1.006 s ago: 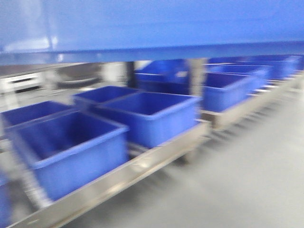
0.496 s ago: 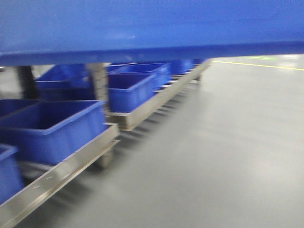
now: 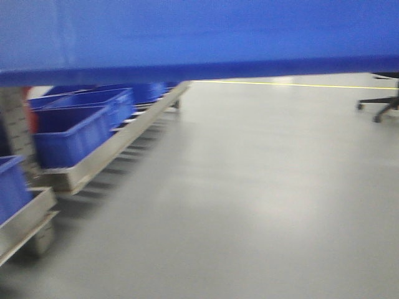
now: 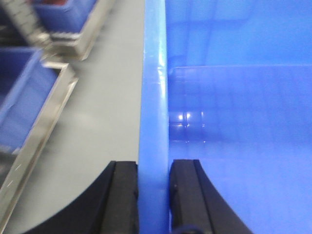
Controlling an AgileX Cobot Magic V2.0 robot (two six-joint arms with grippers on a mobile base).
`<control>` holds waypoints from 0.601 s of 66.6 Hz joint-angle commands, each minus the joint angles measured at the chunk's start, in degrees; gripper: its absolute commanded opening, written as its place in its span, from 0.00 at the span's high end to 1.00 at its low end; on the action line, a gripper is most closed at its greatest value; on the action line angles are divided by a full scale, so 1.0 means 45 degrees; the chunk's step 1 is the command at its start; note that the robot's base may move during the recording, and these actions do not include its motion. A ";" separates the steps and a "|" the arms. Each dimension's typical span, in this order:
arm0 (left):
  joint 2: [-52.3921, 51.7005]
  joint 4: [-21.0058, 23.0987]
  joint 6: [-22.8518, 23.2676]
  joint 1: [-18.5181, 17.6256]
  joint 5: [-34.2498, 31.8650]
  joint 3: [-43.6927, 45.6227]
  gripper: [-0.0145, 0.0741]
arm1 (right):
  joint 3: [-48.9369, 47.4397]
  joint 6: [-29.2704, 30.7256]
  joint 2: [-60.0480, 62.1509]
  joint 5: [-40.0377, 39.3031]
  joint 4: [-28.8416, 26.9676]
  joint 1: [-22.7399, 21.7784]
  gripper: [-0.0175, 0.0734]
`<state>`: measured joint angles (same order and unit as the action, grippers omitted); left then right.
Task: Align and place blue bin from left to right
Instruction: 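Hold the blue bin in both grippers while the base drives away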
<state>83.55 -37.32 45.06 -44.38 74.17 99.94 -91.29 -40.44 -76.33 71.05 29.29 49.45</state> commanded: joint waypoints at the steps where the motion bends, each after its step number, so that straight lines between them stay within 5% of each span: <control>1: -0.0077 0.0465 0.0109 -0.0342 -0.2821 0.0171 0.96 | -0.0109 -0.0031 0.0081 -0.2663 -0.0293 0.0210 0.89; 40: -0.0077 0.0465 0.0109 -0.0342 -0.2821 0.0171 0.96 | -0.0109 -0.0031 0.0081 -0.2898 -0.0293 0.0210 0.89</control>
<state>83.55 -37.32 45.06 -44.47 74.17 99.94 -91.29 -40.44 -76.22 71.26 29.29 49.45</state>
